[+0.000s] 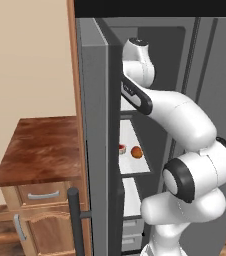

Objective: Take the steak and broccoli from the highest rack and move them to the second highest rack where the mango and lemon wedge are located, to maximize freezer space. Close the freezer door after rearranging.

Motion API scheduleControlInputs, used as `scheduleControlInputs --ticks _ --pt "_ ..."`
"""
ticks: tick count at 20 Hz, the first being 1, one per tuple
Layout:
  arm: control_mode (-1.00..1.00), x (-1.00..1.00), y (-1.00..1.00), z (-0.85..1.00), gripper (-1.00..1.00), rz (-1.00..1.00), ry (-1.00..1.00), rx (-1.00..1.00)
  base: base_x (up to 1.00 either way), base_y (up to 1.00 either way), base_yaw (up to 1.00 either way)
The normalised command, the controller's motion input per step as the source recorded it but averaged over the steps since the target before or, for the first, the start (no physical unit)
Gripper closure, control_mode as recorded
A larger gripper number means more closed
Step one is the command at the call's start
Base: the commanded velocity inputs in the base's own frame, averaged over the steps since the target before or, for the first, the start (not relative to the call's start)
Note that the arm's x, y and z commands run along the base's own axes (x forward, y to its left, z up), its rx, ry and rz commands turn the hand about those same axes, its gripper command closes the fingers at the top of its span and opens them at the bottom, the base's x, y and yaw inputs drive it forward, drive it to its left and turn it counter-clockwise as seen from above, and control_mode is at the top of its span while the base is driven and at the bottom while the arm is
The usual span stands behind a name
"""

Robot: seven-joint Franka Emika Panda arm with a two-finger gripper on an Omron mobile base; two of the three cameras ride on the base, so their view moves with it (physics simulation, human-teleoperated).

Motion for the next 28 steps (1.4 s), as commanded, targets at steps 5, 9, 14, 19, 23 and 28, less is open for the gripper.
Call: scheduleControlInputs --ticks 5,9,14,19,23,28 --pt "-1.0 -0.09 -0.31 0.06 -1.0 0.0 -0.28 -0.04 0.0 0.0 0.0" --pt "-1.0 -0.02 -0.03 0.39 -1.0 0.0 -0.26 0.01 0.0 0.0 0.0" --pt "-1.0 0.0 0.25 0.27 -1.0 0.0 0.03 0.07 0.0 0.0 0.0" --pt "-1.0 0.08 0.54 0.01 -1.0 0.01 0.27 0.04 0.0 0.0 0.0" --pt "-1.0 0.1 0.48 -0.11 -1.0 0.0 0.29 0.0 0.0 0.0 0.0" --pt "-1.0 0.12 0.31 -0.38 -1.0 0.04 0.12 0.0 0.0 0.0 0.0"
